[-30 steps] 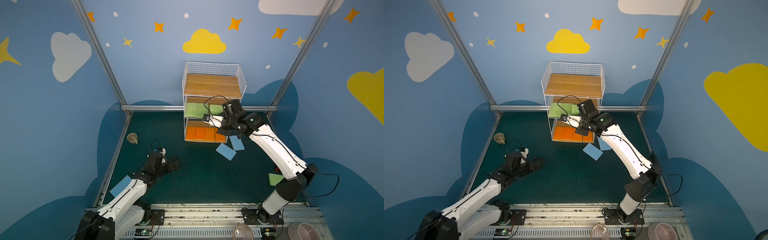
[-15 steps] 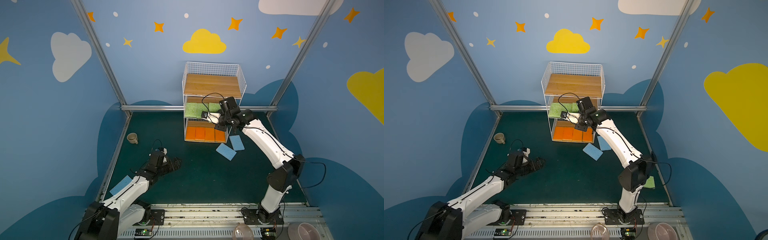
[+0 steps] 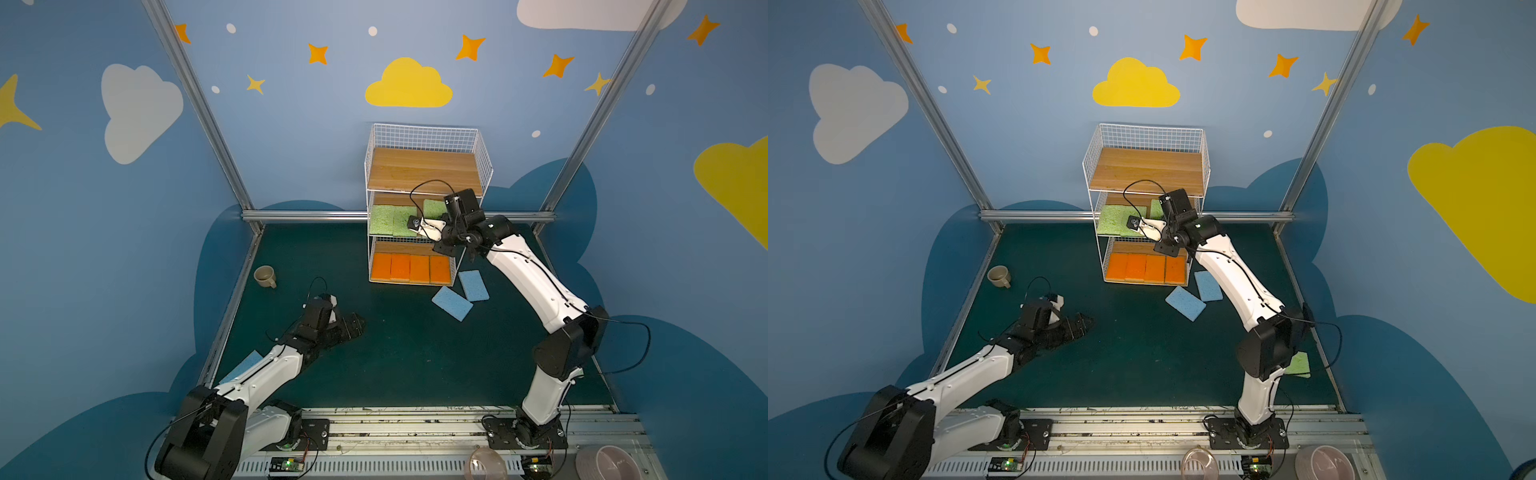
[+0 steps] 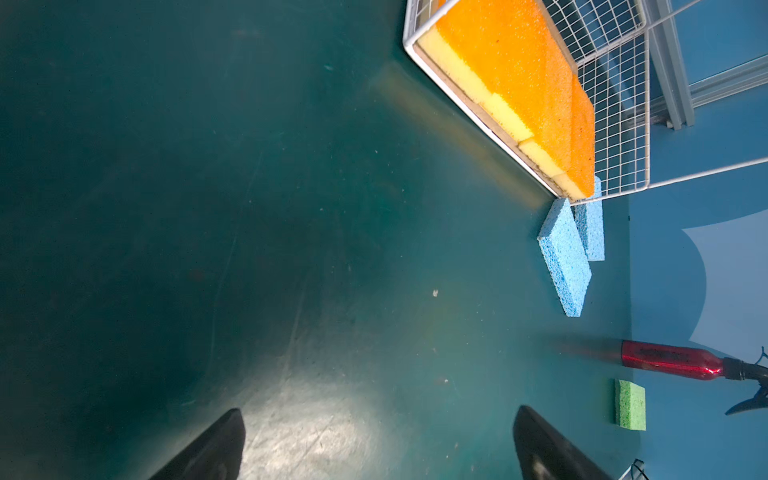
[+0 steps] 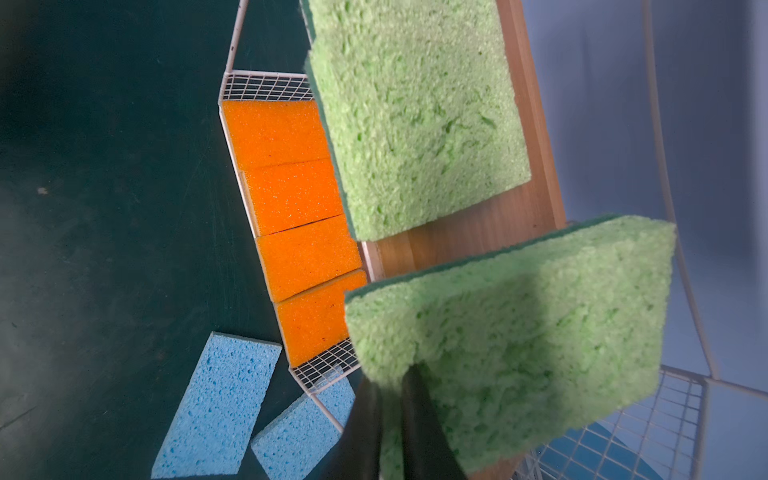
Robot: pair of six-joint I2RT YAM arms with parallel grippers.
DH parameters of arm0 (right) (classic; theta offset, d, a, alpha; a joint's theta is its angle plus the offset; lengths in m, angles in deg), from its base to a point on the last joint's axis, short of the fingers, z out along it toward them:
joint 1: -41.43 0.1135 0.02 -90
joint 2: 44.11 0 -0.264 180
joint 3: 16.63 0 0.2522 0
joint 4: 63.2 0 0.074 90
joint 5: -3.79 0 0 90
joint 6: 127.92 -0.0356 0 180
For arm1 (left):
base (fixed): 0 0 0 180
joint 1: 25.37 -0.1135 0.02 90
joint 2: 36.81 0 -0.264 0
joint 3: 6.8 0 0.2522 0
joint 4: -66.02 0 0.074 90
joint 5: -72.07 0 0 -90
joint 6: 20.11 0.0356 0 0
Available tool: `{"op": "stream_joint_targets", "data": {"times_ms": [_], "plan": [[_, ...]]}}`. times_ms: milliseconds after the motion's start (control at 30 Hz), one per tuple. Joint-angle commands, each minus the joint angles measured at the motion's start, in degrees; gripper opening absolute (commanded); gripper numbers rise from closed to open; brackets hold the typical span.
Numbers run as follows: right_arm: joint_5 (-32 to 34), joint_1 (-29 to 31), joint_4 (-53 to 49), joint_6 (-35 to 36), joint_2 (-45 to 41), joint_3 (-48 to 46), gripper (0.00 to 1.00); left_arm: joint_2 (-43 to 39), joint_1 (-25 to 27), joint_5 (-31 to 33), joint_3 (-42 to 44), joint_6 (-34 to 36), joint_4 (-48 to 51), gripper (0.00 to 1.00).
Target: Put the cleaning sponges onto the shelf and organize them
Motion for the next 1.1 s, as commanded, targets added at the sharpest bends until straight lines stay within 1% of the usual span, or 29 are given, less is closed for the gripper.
{"op": "stream_joint_targets", "data": {"times_ms": [0, 100, 333, 433, 500, 600, 667, 733, 900, 1067], "plan": [[1.32, -0.3, 1.94, -0.22, 1.1, 2.07, 0.13, 0.29, 0.14, -0.57, -1.29, 1.17, -0.64, 1.0], [2.14, -0.33, 2.34, -0.35, 1.81, 2.81, 0.13, 0.3, 0.18, -0.57, -1.41, 1.32, -0.53, 1.0], [1.58, -0.3, 1.7, -0.62, 2.7, 3.3, 0.13, 1.45, 0.12, -0.72, -1.6, 1.54, -0.72, 1.0], [1.78, -0.3, 1.48, -0.57, 3.06, 3.22, 0.15, 1.61, 0.14, -0.76, -1.68, 1.6, -0.81, 1.0], [1.78, -0.28, 1.09, -0.44, 3.24, 3.18, 0.19, 1.57, 0.14, -0.43, -1.77, 1.9, -0.29, 1.0], [0.79, -0.26, 0.94, -0.7, 3.15, 2.78, 0.31, 1.32, 0.11, -0.13, -1.78, 2.11, -0.1, 1.0], [1.11, -0.3, 1.09, -0.96, 3.4, 2.78, 0.38, 1.33, 0.14, -0.13, -2.01, 2.08, -0.02, 1.0], [1.61, -0.3, 1.39, -1.13, 3.59, 2.69, 0.41, 1.41, 0.11, -0.22, -2.23, 2.22, 0.24, 1.0], [1.43, -0.06, 1.56, -1.12, 3.5, 2.39, 0.42, 1.26, 0.12, -0.13, -2.25, 2.12, 0.34, 1.0], [2.03, 0.4, 2.47, -0.92, 3.6, 1.81, 0.37, 1.35, 0.12, 0.0, -2.14, 2.14, 0.34, 1.0]]}}
